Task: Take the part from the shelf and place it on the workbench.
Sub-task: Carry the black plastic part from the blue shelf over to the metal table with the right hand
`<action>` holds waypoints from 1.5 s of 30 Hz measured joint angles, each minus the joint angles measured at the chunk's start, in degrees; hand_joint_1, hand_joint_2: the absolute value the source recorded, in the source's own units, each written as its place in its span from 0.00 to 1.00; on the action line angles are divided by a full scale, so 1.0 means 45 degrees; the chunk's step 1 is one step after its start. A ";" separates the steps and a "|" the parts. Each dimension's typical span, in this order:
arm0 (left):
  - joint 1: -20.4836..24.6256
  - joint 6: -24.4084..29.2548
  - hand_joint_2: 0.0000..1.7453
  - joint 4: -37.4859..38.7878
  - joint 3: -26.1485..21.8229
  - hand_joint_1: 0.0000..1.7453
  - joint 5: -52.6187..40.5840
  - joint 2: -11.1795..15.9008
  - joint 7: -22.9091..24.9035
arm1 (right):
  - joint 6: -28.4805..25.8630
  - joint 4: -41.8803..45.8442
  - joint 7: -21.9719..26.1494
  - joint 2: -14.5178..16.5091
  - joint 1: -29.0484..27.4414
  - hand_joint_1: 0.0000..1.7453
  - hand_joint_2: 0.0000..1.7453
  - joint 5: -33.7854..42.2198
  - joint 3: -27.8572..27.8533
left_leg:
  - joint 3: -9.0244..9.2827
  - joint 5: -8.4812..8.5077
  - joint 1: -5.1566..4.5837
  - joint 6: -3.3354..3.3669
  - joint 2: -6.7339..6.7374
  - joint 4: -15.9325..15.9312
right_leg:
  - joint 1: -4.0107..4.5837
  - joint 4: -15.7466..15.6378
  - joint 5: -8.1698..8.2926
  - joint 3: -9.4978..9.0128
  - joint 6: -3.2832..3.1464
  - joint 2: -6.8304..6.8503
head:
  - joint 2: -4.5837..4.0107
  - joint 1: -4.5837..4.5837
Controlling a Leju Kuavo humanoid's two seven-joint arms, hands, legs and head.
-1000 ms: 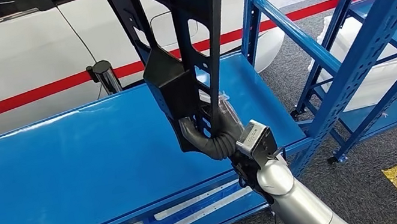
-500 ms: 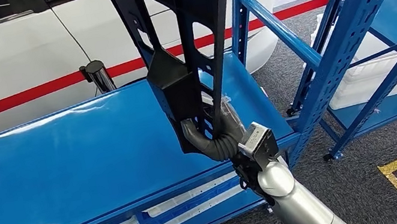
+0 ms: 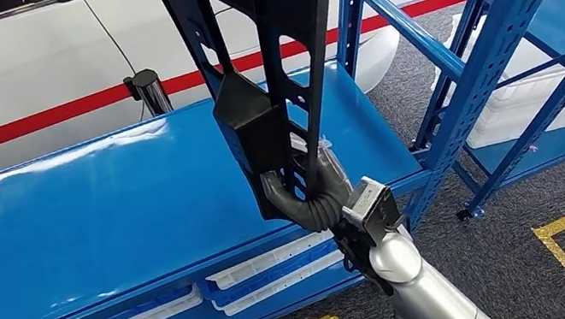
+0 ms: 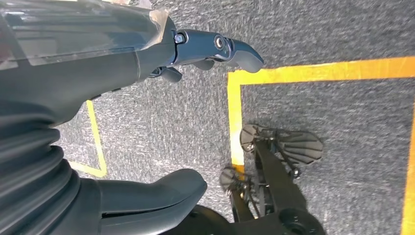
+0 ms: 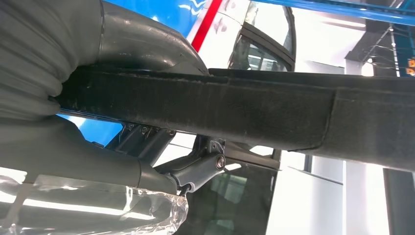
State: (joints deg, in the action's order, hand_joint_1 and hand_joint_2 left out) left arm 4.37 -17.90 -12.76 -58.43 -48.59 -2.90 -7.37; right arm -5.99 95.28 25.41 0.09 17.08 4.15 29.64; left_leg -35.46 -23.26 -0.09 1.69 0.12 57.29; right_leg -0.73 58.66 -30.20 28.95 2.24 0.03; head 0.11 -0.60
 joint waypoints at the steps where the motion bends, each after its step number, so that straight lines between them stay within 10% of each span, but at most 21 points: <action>1: -0.0001 0.0000 1.00 -0.0001 0.0004 0.00 -0.0011 -0.0004 0.0013 | 0.0000 0.0024 -0.0001 0.0011 -0.0006 1.00 1.00 -0.0017 -0.0019 | -0.0040 0.0047 -0.0004 -0.0065 -0.0005 0.0052 | 0.0030 -0.0278 0.0055 -0.0110 -0.0053 -0.0015 | 0.0000 0.0000; 5: -0.0006 -0.0018 1.00 0.0000 0.0017 0.00 -0.0019 -0.0024 0.0022 | -0.0018 0.0065 0.0067 0.0039 -0.0040 1.00 1.00 -0.0183 -0.0067 | -0.0237 -0.0064 0.0065 -0.0374 -0.0045 0.0287 | -0.0042 -0.0273 0.0289 0.0133 -0.0393 -0.0020 | 0.0000 0.0003; 10: -0.0010 -0.0063 1.00 0.0000 0.0019 0.00 -0.0019 -0.0034 -0.0041 | -0.0233 0.0282 0.0396 0.0080 -0.0190 1.00 1.00 -0.0720 -0.0103 | -0.1230 -0.2179 0.0211 -0.0683 -0.0062 0.3416 | -0.0052 -0.0252 0.0781 0.0694 -0.0709 0.0023 | 0.0000 0.0036; 16: 0.0031 -0.0090 1.00 -0.0002 0.0021 0.00 -0.0019 -0.0018 -0.0102 | -0.0367 0.0592 0.0413 0.0091 -0.0347 1.00 1.00 -0.0858 -0.0135 | 0.1329 -0.1234 0.0159 -0.0430 -0.0105 0.0113 | -0.0031 -0.0181 0.1203 0.1161 -0.0424 0.0015 | 0.0000 0.0013; 20: 0.0047 -0.0131 1.00 -0.0001 0.0021 0.00 -0.0019 0.0017 -0.0081 | -0.0397 0.0628 0.0404 0.0117 -0.0344 1.00 1.00 -0.0849 -0.0151 | 0.1248 -0.0913 0.0069 -0.0046 -0.0049 -0.0245 | -0.0040 -0.0122 0.1288 0.1323 -0.0103 0.0026 | 0.0000 -0.0009; 26: 0.0062 -0.0129 1.00 -0.0001 0.0021 0.00 -0.0019 -0.0016 -0.0060 | -0.0403 0.0635 0.0401 0.0072 -0.0410 1.00 1.00 -0.0845 -0.0182 | 0.0450 -0.0136 0.0090 0.0172 0.0050 -0.0386 | -0.0026 0.3329 -0.0766 0.2395 -0.0159 0.0009 | 0.0000 -0.0018; 29: 0.0060 -0.0131 1.00 -0.0002 0.0021 0.00 -0.0021 -0.0047 -0.0038 | -0.0403 0.0635 0.0399 0.0061 -0.0408 1.00 1.00 -0.0841 -0.0185 | 0.0067 0.0123 0.0090 0.0042 0.0054 -0.0294 | -0.0089 0.1347 -0.0228 0.0788 0.0166 0.0028 | 0.0000 -0.0018; 32: 0.0061 -0.0131 1.00 -0.0004 0.0021 0.00 -0.0041 -0.0042 -0.0039 | -0.0403 0.0628 0.0398 0.0057 -0.0425 1.00 1.00 -0.0811 -0.0182 | -0.0183 0.0287 0.0031 -0.0148 0.0032 -0.0083 | -0.0052 -0.0407 -0.0049 -0.0301 0.0089 -0.0022 | 0.0000 -0.0016; 35: 0.0046 -0.0131 1.00 -0.0001 0.0021 0.00 -0.0093 -0.0021 -0.0073 | -0.0402 0.0600 0.0401 0.0043 -0.0498 1.00 1.00 -0.0721 -0.0182 | -0.0377 0.0268 0.0069 -0.0373 0.0013 0.0209 | -0.0126 -0.0453 0.0084 -0.0108 -0.0258 -0.0040 | 0.0000 -0.0024; 38: 0.0022 -0.0160 1.00 -0.0001 0.0024 0.00 -0.0135 -0.0010 -0.0107 | -0.0400 0.0571 0.0431 0.0055 -0.0597 1.00 1.00 -0.0664 -0.0180 | -0.0929 -0.1254 0.0136 -0.0579 -0.0036 0.1886 | -0.0177 -0.0483 0.0379 0.0078 -0.0608 0.0026 | 0.0000 0.0006; 41: 0.0019 -0.0174 1.00 -0.0001 0.0026 0.00 -0.0139 -0.0015 -0.0132 | -0.0396 0.0486 0.0457 0.0060 -0.0761 1.00 1.00 -0.0641 -0.0180 | -0.1168 -0.2307 0.0207 -0.0691 -0.0053 0.3628 | -0.0137 -0.0450 0.0671 0.0431 -0.0616 0.0031 | 0.0000 0.0018; 45: 0.0027 -0.0174 1.00 -0.0001 0.0026 0.00 -0.0140 -0.0022 -0.0287 | -0.0323 0.0273 0.0458 0.0072 -0.0900 1.00 1.00 -0.0605 -0.0181 | 0.0897 -0.1346 0.0256 -0.0570 -0.0091 0.0969 | -0.0115 -0.0418 0.0894 0.0671 -0.0452 0.0027 | 0.0000 0.0019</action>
State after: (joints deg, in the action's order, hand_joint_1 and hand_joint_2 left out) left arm 4.49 -18.68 -12.76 -58.31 -49.22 -2.99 -8.66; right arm -7.44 96.51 27.47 0.42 13.04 1.43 28.82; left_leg -31.42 -29.32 1.06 -0.87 -0.29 61.65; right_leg -1.25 56.78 -26.18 31.97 0.20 0.15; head 0.11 -0.51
